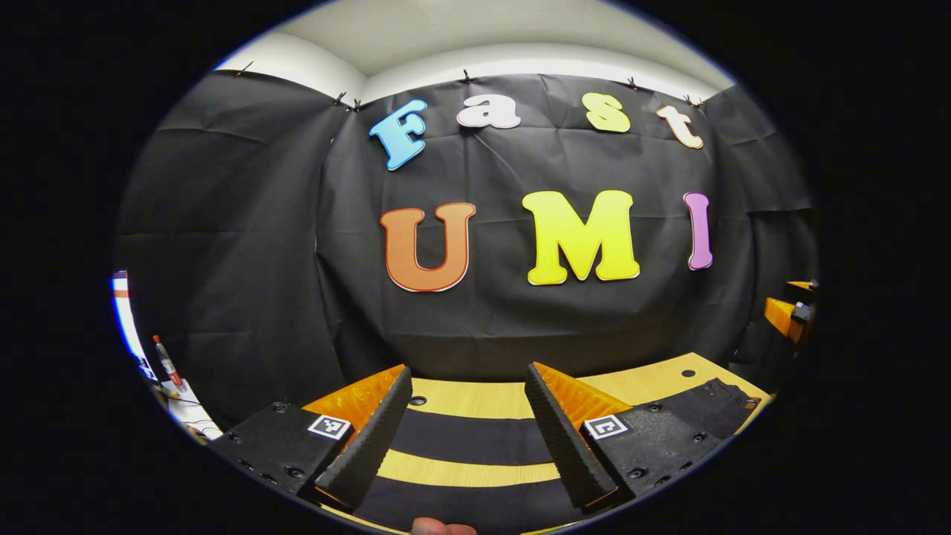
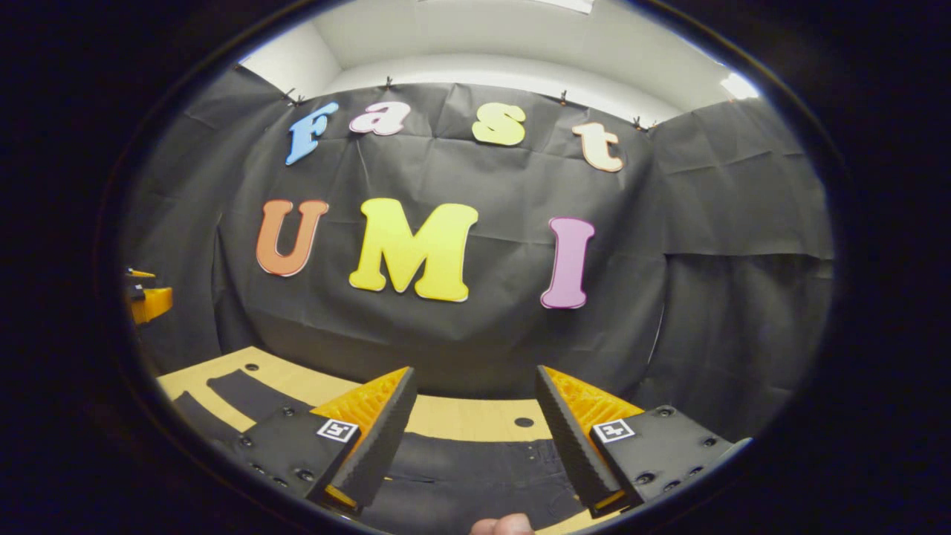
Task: Grasp the waist and the cuffs of the jeans and fold them to make the two legs overlap; first hold the waist and fold one-third of the jeans toward the cuffs, then hold the cuffs and fold the remaining one-third in the same direction to finish folding.
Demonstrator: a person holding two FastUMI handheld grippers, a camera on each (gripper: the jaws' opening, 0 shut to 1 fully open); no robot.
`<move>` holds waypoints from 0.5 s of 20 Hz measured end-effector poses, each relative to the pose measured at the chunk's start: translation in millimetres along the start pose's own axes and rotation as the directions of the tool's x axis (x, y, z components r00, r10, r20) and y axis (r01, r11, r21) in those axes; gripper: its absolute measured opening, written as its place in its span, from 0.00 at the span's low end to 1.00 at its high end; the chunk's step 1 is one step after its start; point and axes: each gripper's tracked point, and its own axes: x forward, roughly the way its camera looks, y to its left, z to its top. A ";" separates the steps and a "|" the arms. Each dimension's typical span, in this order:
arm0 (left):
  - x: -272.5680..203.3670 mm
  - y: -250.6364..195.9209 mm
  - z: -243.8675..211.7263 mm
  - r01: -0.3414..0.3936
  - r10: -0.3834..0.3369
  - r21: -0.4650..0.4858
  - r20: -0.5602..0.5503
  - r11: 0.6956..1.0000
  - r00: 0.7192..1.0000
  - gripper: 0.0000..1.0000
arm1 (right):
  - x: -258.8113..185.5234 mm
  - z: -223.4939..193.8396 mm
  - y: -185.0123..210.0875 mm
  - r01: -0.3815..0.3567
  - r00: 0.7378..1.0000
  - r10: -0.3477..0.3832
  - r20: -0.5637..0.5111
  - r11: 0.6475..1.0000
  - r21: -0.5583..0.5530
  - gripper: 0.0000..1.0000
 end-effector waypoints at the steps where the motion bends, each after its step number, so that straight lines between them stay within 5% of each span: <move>1: -1.4 1.4 -2.9 -0.008 0.008 0.000 -0.002 1.000 1.000 0.98 | 0.4 -5.1 -7.0 0.011 1.000 -0.011 -0.013 1.000 0.001 0.98; 6: -10.8 25.7 -55.9 -0.075 0.061 -0.085 -0.152 0.994 0.986 0.98 | 4.2 -51.2 -70.8 0.058 0.988 -0.053 -0.143 0.998 0.031 0.99; 10: -36.2 45.2 -132.3 -0.200 0.087 -0.260 -0.389 0.945 0.917 0.99 | 2.1 -121.9 -135.4 0.096 0.936 -0.043 -0.349 0.986 0.135 0.99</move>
